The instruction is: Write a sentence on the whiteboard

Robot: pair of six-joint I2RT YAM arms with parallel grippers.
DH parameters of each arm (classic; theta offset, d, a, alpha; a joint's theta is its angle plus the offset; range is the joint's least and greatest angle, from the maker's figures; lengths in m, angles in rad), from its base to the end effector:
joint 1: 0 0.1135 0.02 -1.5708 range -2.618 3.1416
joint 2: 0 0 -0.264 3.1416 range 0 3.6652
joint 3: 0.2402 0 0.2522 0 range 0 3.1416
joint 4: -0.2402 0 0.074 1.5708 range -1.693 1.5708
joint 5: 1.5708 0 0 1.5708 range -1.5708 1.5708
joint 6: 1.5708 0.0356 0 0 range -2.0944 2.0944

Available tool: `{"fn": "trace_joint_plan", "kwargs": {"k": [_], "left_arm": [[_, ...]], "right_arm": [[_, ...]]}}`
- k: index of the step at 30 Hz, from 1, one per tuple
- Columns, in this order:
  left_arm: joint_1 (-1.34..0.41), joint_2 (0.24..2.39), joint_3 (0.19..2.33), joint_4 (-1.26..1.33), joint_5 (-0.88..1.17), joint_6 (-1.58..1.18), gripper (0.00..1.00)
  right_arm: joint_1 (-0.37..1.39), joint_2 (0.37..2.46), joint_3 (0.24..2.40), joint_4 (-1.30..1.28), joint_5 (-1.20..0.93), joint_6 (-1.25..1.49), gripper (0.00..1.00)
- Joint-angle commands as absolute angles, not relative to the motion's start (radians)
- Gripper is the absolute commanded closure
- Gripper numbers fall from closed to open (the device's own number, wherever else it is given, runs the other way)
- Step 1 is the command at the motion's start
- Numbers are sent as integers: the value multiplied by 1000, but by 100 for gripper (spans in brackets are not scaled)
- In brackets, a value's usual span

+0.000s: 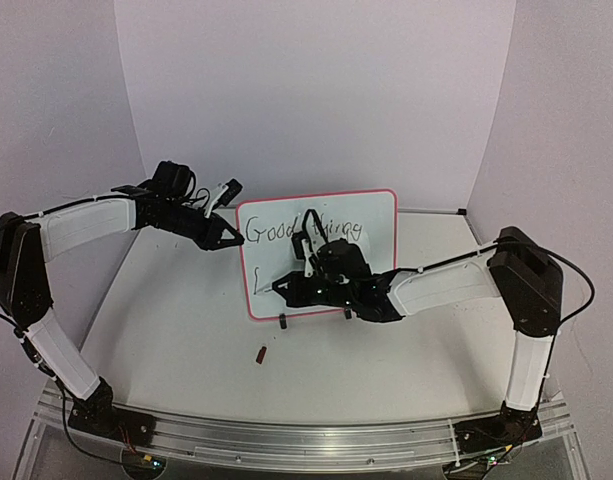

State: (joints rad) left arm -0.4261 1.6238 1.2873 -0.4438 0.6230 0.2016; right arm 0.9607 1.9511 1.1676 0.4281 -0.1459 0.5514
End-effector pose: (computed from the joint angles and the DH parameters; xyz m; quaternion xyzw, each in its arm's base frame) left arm 0.3175 -0.1670 0.2805 0.3835 0.7991 -0.3221 0.3325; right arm 0.2457 0.3605 0.1903 -0.2071 0.7932 0.4342 0.3733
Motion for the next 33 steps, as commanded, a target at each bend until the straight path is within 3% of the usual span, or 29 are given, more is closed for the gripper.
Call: {"fn": "trace_joint_plan", "kwargs": {"k": [1, 33], "left_arm": [[-454, 1659, 1283, -462, 557, 222, 100], [-454, 1663, 1284, -462, 559, 222, 100]], "right_arm": [[952, 1883, 1142, 479, -72, 560, 100], [952, 1877, 1065, 503, -43, 591, 100]]}}
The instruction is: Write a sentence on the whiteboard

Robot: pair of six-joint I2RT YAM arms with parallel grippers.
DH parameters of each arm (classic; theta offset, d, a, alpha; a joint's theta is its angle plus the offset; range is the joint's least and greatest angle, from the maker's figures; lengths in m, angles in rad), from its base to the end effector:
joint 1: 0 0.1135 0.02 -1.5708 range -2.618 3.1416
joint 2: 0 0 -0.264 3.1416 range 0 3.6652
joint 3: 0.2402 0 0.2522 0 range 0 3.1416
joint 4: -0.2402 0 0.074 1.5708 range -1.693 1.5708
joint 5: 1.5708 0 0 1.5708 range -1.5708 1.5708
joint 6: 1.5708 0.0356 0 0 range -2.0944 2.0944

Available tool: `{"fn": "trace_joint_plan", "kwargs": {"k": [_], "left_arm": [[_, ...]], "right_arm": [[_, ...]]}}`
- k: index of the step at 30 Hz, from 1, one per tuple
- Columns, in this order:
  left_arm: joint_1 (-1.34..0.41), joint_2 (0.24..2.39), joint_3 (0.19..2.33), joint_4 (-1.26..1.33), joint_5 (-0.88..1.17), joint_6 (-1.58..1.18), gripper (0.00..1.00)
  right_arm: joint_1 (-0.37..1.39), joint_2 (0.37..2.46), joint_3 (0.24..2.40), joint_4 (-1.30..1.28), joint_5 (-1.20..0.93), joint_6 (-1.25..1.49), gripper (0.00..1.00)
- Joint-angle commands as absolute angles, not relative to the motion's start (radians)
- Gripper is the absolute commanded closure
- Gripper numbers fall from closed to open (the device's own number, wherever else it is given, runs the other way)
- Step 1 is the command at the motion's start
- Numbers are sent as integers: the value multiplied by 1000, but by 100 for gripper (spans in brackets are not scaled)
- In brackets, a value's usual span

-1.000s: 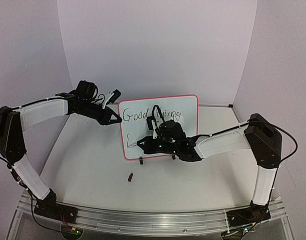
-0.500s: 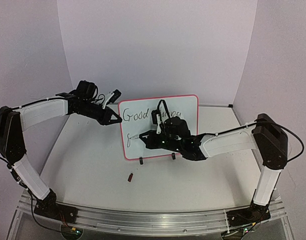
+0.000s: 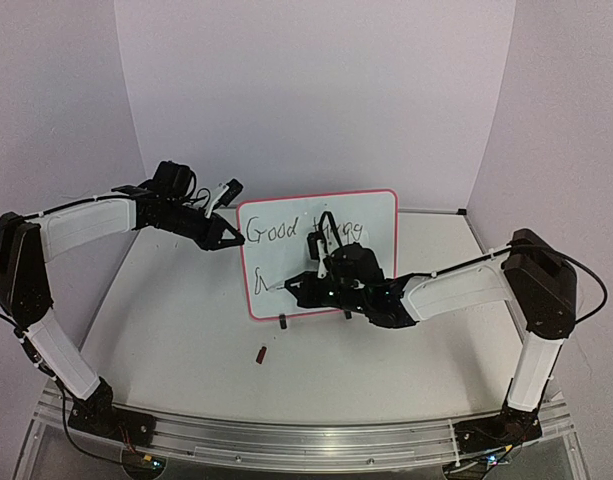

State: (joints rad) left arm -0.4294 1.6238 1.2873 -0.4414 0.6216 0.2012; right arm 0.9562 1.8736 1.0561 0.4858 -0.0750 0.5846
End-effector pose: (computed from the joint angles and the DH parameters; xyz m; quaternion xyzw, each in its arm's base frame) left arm 0.3172 -0.1680 0.2806 0.3846 0.7983 -0.3221 0.3331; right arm 0.2363 0.3394 0.1922 -0.1717 0.7955 0.4260 0.3952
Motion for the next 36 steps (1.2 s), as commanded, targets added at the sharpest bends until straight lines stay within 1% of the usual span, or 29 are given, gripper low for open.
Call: {"fn": "trace_joint_plan", "kwargs": {"k": [1, 10, 16, 36], "left_arm": [[-454, 1663, 1284, -462, 559, 222, 100], [-456, 1661, 1284, -462, 558, 222, 100], [-456, 1660, 1285, -463, 557, 222, 100], [-457, 1664, 1284, -464, 556, 222, 100]], "right_arm": [[952, 1875, 1064, 503, -43, 590, 100], [952, 1781, 1015, 547, -117, 567, 100], [951, 1714, 980, 550, -63, 574, 100], [927, 1799, 1031, 550, -41, 604, 100]]}}
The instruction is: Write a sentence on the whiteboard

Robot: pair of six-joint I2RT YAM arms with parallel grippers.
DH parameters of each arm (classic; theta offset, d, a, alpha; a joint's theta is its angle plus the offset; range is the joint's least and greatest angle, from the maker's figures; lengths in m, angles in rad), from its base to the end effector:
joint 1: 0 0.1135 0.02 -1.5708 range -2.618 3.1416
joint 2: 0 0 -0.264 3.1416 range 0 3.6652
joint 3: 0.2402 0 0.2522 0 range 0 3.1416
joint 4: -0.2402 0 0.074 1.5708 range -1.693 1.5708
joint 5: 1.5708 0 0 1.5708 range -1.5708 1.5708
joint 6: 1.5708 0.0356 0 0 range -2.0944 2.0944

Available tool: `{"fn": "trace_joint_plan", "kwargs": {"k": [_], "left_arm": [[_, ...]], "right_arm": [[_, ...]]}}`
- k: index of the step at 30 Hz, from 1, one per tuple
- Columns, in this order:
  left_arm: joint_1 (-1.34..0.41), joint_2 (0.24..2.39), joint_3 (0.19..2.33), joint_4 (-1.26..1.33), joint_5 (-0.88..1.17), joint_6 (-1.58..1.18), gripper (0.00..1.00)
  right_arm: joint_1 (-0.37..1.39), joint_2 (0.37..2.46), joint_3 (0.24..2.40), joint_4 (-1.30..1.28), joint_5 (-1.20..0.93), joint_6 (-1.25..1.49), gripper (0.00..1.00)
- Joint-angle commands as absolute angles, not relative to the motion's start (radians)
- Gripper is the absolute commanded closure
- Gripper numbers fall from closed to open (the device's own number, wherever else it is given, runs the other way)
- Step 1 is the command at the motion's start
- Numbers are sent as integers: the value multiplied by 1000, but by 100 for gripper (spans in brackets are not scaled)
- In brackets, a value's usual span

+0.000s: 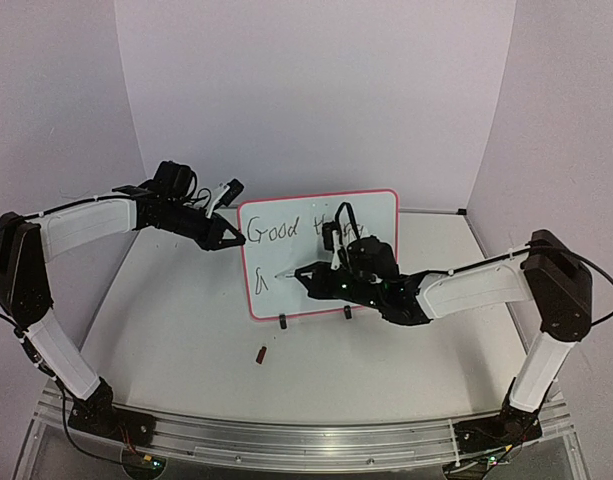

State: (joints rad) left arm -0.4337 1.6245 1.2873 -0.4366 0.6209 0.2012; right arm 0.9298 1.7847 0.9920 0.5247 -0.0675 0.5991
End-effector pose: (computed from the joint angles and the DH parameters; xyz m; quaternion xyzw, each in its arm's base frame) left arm 0.3169 -0.1696 0.2807 0.3866 0.7967 -0.3225 0.3343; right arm 0.2351 0.3191 0.2101 -0.1510 0.7806 0.4388 0.4188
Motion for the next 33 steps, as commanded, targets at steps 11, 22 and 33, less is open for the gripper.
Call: {"fn": "trace_joint_plan", "kwargs": {"k": [11, 22, 33], "left_arm": [[-457, 1669, 1286, -463, 556, 222, 100], [-458, 1670, 1286, -464, 557, 223, 100], [-458, 1672, 1287, -465, 558, 222, 100]], "right_arm": [[926, 1835, 1071, 539, -46, 580, 100], [926, 1843, 1035, 496, -58, 590, 100], [926, 1812, 1022, 482, -31, 582, 100]]}}
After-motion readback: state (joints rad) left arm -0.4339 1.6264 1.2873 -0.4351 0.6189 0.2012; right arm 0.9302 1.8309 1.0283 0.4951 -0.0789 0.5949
